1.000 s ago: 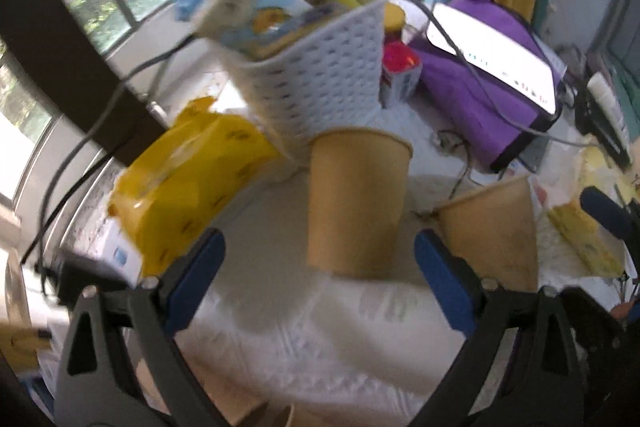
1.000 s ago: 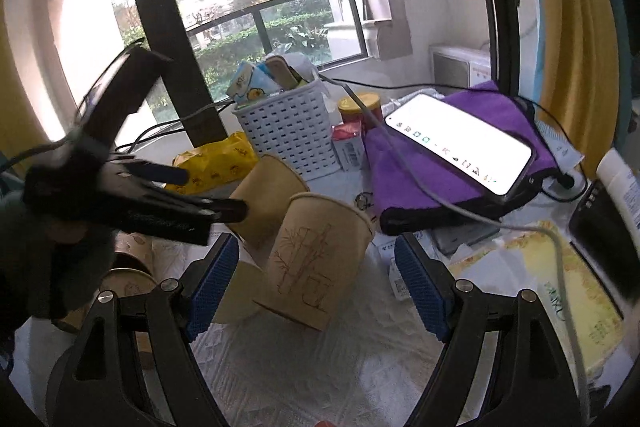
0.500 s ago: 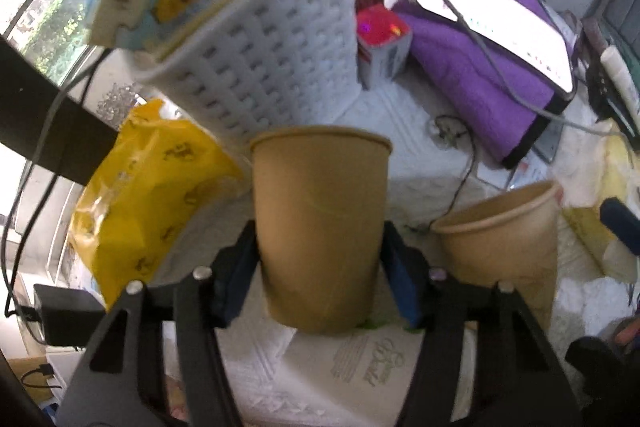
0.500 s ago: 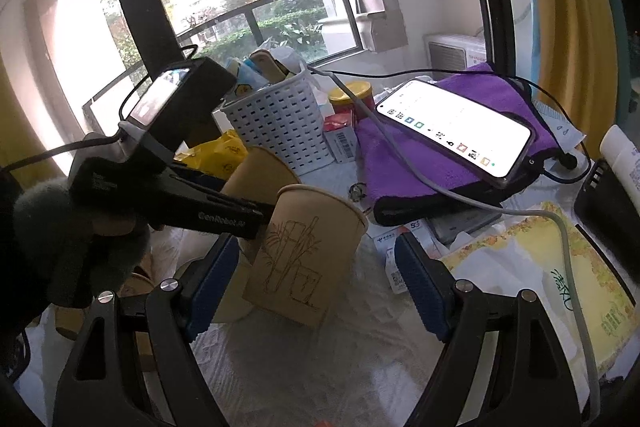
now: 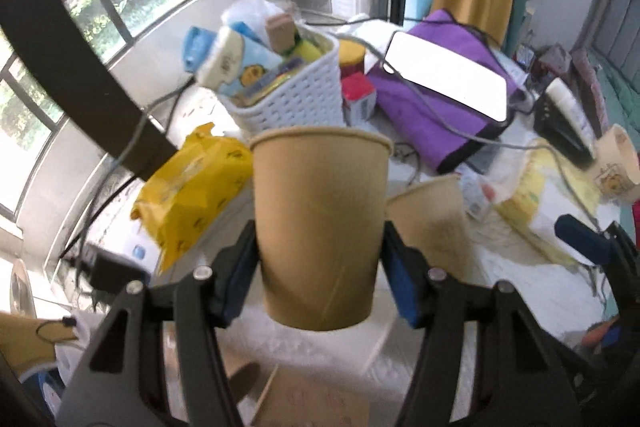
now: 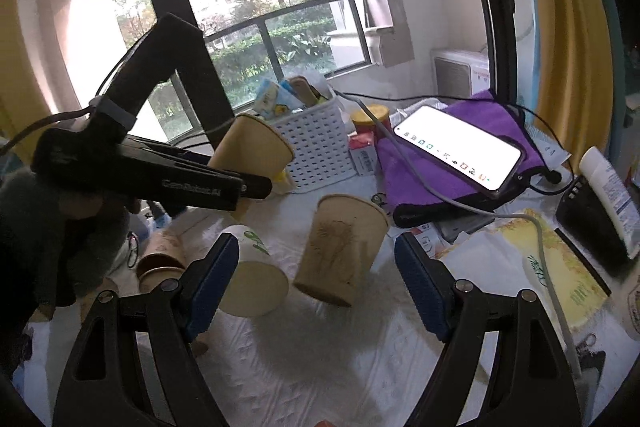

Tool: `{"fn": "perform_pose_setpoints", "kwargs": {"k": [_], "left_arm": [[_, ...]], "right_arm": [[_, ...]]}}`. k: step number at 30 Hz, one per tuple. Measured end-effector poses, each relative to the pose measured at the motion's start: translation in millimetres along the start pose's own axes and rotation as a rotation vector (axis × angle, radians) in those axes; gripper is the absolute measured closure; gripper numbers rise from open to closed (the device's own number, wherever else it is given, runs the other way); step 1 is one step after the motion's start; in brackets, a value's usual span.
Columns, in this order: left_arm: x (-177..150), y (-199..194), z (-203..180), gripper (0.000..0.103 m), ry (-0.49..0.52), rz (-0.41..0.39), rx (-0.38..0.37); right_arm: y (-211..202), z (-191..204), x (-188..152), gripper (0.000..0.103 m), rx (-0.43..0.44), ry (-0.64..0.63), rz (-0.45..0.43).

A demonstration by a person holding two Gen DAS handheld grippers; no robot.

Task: Flip cup upright
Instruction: 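Lift the brown cup with the left tool and turn it mouth-up over the tray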

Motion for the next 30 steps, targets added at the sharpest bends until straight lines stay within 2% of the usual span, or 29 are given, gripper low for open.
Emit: {"fn": "perform_pose_setpoints", "kwargs": {"k": [2,7,9,13,19,25,30], "left_arm": [[-4,-10,-3,0.043,-0.019,-0.016,0.002],[-43,-51,-12,0.043,-0.096,-0.040,-0.028],[-57,-56,-15,0.043,-0.144,-0.041,-0.046],[-103,-69,-28,0.043,-0.258,-0.048,-0.074],[-193,-90,-53,0.043,-0.434,-0.063,-0.121],[-264,-107,-81,0.043,-0.540,-0.128,-0.084],[-310,-118,-114,0.043,-0.560,-0.182,-0.023]], "right_arm": [[-10,5,-2,0.020,0.002,-0.008,-0.007],[-36,22,-10,0.020,0.011,-0.038,-0.023],[-47,29,-17,0.020,0.016,-0.052,-0.023],[-64,40,-39,0.020,0.023,-0.083,-0.002],[-80,50,-77,0.020,0.030,-0.125,0.055],[-88,65,-118,0.020,0.083,-0.157,0.154],[-102,101,-153,0.020,0.201,-0.190,0.254]]}}
Point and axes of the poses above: each gripper's, at about its wrist camera, not at the fingertips, and y roughly the way its jaws point, z to its left, x to its top, the point moved 10 cm from there along y, roughly the way its jaws point, and after that the axes turned 14 degrees about y, right-handed, at the moved point
